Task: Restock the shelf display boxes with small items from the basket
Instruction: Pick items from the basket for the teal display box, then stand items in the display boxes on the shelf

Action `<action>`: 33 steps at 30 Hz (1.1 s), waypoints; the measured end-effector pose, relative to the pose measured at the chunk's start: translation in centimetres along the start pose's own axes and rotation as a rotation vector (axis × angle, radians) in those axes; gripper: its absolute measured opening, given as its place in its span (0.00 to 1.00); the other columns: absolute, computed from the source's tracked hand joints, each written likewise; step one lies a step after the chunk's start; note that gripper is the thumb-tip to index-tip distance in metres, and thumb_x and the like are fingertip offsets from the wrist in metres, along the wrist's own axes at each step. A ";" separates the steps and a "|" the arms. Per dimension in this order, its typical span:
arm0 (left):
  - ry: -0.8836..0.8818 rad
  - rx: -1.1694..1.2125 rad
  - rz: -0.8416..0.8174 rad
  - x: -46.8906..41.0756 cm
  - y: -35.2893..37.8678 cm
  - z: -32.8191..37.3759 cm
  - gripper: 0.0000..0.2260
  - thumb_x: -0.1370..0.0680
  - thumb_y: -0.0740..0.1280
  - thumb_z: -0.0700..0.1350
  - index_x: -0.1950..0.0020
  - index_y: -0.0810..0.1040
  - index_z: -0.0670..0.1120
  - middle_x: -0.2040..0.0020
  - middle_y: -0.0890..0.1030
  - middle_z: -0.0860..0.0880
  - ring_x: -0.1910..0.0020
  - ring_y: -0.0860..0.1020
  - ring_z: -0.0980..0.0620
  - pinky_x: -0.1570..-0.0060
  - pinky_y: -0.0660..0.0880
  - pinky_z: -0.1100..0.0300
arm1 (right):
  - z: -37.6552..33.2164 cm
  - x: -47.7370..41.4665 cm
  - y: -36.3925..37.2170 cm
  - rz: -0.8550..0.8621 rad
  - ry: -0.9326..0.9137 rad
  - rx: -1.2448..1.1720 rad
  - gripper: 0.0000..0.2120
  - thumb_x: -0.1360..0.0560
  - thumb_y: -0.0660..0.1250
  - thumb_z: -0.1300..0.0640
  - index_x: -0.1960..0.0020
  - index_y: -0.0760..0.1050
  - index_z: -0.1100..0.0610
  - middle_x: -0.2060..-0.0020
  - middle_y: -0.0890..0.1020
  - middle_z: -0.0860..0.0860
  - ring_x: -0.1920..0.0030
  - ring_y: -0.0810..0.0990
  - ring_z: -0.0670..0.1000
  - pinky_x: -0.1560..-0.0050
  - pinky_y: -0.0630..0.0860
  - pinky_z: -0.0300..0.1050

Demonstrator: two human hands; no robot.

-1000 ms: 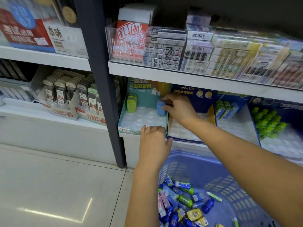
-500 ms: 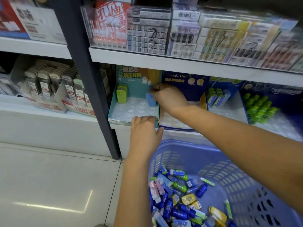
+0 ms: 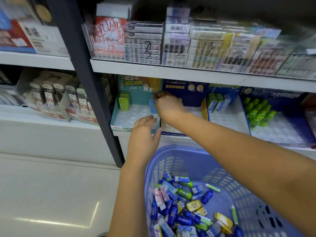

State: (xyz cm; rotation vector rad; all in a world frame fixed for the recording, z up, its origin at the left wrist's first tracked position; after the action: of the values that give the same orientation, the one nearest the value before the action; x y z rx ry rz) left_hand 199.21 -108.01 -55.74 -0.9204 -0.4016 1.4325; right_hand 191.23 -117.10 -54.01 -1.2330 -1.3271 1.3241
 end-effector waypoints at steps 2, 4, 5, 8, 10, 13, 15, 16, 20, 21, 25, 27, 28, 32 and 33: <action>-0.002 0.109 0.087 1.0 -1.7 1.1 0.10 0.22 0.64 0.45 0.42 0.79 0.46 0.44 0.80 0.49 0.46 0.76 0.54 0.48 0.68 0.67 | 0.3 1.9 -0.3 0.062 -0.051 -0.055 0.21 0.21 0.55 0.56 0.28 0.63 0.54 0.31 0.68 0.56 0.33 0.68 0.59 0.35 0.66 0.54; -0.078 0.157 0.041 1.9 -1.1 1.2 0.05 0.23 0.65 0.45 0.52 0.80 0.47 0.58 0.82 0.51 0.60 0.79 0.55 0.60 0.72 0.65 | 1.9 5.6 -0.3 0.208 -0.080 -0.242 0.20 0.22 0.59 0.56 0.31 0.67 0.55 0.34 0.71 0.57 0.37 0.71 0.59 0.37 0.70 0.52; -0.147 0.145 -0.038 2.4 0.3 0.7 0.06 0.23 0.64 0.44 0.55 0.80 0.46 0.61 0.82 0.50 0.61 0.80 0.52 0.60 0.74 0.61 | 3.1 7.9 0.3 0.250 -0.070 -0.348 0.17 0.22 0.61 0.56 0.34 0.70 0.56 0.38 0.73 0.56 0.43 0.76 0.58 0.43 0.73 0.50; -0.357 -0.070 -0.465 5.1 7.8 -1.4 0.10 0.22 0.61 0.41 0.49 0.80 0.39 0.50 0.82 0.40 0.50 0.80 0.43 0.50 0.75 0.54 | 5.6 14.1 4.1 0.183 -0.033 -0.501 0.18 0.24 0.66 0.59 0.35 0.70 0.52 0.39 0.67 0.50 0.61 0.76 0.51 0.54 0.76 0.50; -0.458 -0.212 -0.726 8.5 12.2 -3.1 0.11 0.21 0.58 0.38 0.42 0.76 0.36 0.42 0.79 0.39 0.43 0.78 0.43 0.47 0.73 0.54 | 5.9 16.0 5.5 0.208 -0.058 -0.539 0.22 0.26 0.67 0.63 0.34 0.68 0.53 0.36 0.64 0.50 0.60 0.73 0.47 0.56 0.77 0.50; -0.631 -0.236 -0.905 13.0 16.9 -6.2 0.14 0.20 0.58 0.38 0.35 0.70 0.36 0.36 0.75 0.40 0.38 0.75 0.44 0.43 0.73 0.54 | 5.0 16.8 6.0 0.263 -0.137 -0.582 0.17 0.26 0.66 0.64 0.38 0.72 0.57 0.37 0.64 0.53 0.56 0.75 0.50 0.58 0.78 0.51; -0.709 -0.280 -0.981 15.0 18.9 -7.8 0.17 0.19 0.58 0.41 0.31 0.69 0.38 0.34 0.74 0.41 0.37 0.74 0.45 0.40 0.72 0.54 | 4.2 17.0 6.4 0.275 -0.205 -0.569 0.14 0.25 0.65 0.63 0.41 0.74 0.57 0.36 0.62 0.51 0.55 0.78 0.55 0.61 0.79 0.53; -0.726 -0.290 -0.990 15.4 19.6 -8.3 0.17 0.18 0.58 0.42 0.31 0.69 0.38 0.34 0.74 0.41 0.36 0.74 0.46 0.40 0.72 0.54 | 4.1 17.0 6.5 0.292 -0.240 -0.565 0.13 0.25 0.65 0.64 0.41 0.75 0.58 0.37 0.63 0.50 0.52 0.78 0.56 0.60 0.79 0.53; -0.826 -0.275 -0.879 14.8 20.3 -10.0 0.15 0.19 0.61 0.42 0.34 0.72 0.40 0.37 0.77 0.43 0.39 0.77 0.47 0.43 0.75 0.56 | 3.7 16.2 6.7 0.299 -0.347 -0.500 0.13 0.26 0.68 0.63 0.42 0.75 0.59 0.43 0.66 0.53 0.48 0.75 0.54 0.53 0.78 0.49; -0.843 -0.267 -0.858 14.7 20.2 -10.1 0.14 0.20 0.61 0.42 0.35 0.73 0.40 0.38 0.77 0.43 0.40 0.77 0.47 0.44 0.75 0.56 | 3.9 15.8 6.7 0.292 -0.348 -0.503 0.12 0.26 0.69 0.62 0.43 0.75 0.60 0.45 0.68 0.54 0.49 0.74 0.53 0.53 0.77 0.49; -0.860 -0.275 -0.850 15.2 21.0 -10.4 0.14 0.20 0.61 0.40 0.35 0.73 0.39 0.37 0.77 0.43 0.39 0.77 0.46 0.41 0.75 0.55 | 4.8 14.9 6.9 0.262 -0.334 -0.539 0.12 0.26 0.68 0.59 0.43 0.75 0.60 0.47 0.72 0.57 0.47 0.74 0.53 0.49 0.75 0.48; -0.873 -0.245 -0.818 15.4 21.5 -10.4 0.13 0.20 0.61 0.41 0.36 0.73 0.40 0.38 0.77 0.43 0.40 0.76 0.46 0.42 0.75 0.57 | 5.1 14.5 7.2 0.237 -0.319 -0.558 0.12 0.25 0.67 0.58 0.42 0.75 0.59 0.43 0.72 0.57 0.46 0.75 0.55 0.48 0.76 0.49; -0.862 -0.246 -0.794 15.5 21.5 -10.3 0.13 0.20 0.61 0.42 0.37 0.74 0.40 0.39 0.77 0.44 0.40 0.77 0.47 0.43 0.75 0.57 | 5.1 14.6 7.5 0.226 -0.322 -0.574 0.12 0.25 0.67 0.58 0.42 0.75 0.59 0.43 0.72 0.56 0.47 0.76 0.55 0.48 0.76 0.48; -0.905 -0.159 -0.639 16.4 21.3 -10.4 0.13 0.18 0.56 0.40 0.36 0.72 0.40 0.39 0.77 0.43 0.39 0.76 0.47 0.55 0.72 0.75 | 4.3 16.0 11.4 0.103 -0.349 -0.556 0.10 0.23 0.64 0.51 0.47 0.74 0.56 0.50 0.73 0.52 0.55 0.76 0.53 0.57 0.74 0.45; -0.901 -0.152 -0.637 16.6 21.4 -10.2 0.14 0.18 0.54 0.40 0.34 0.70 0.38 0.38 0.76 0.42 0.39 0.75 0.45 0.62 0.70 0.79 | 4.3 16.5 13.8 -0.002 -0.317 -0.517 0.10 0.23 0.63 0.50 0.47 0.74 0.55 0.52 0.74 0.52 0.56 0.76 0.53 0.57 0.74 0.45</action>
State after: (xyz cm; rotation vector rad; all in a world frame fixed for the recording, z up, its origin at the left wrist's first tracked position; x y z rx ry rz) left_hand 194.99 -97.79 -82.44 -0.1538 -1.3537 1.1435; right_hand 185.66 -102.17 -69.08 -1.3919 -1.9848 1.2510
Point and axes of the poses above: each hand's wrist, its own x-axis away from the middle knuckle, its own y-axis out of the palm, z = x × y, the point moved 10 cm from there along -x, towards the middle knuckle
